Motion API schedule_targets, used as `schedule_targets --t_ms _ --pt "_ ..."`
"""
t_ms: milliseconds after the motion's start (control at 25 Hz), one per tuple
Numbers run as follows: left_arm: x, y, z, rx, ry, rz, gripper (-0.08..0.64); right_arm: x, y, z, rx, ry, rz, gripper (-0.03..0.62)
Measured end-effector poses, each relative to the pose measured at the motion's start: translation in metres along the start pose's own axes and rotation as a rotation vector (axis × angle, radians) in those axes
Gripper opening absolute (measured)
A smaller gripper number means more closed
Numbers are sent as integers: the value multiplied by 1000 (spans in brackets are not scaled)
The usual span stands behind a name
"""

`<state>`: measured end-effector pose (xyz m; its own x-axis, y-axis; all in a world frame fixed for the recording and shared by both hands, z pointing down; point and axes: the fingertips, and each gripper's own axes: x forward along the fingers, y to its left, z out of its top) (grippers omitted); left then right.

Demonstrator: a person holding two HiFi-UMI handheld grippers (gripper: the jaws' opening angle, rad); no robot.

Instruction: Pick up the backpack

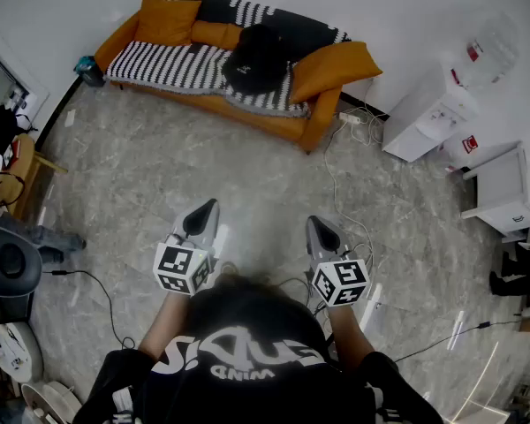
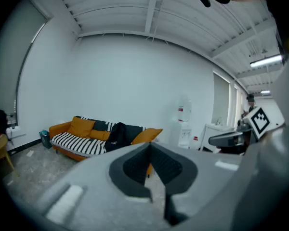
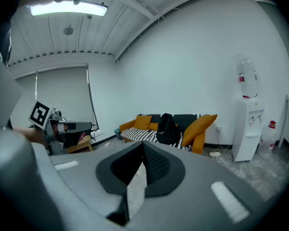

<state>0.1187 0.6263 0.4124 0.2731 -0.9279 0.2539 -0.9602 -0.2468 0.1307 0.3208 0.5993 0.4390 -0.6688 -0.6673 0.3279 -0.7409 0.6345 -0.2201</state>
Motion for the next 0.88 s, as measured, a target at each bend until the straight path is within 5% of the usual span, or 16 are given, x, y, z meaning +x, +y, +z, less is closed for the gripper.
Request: schedule_targets --t_ms 880 --pt "8 87 -4 -17 7 -37 2 77 41 12 11 -28 -31 -2"
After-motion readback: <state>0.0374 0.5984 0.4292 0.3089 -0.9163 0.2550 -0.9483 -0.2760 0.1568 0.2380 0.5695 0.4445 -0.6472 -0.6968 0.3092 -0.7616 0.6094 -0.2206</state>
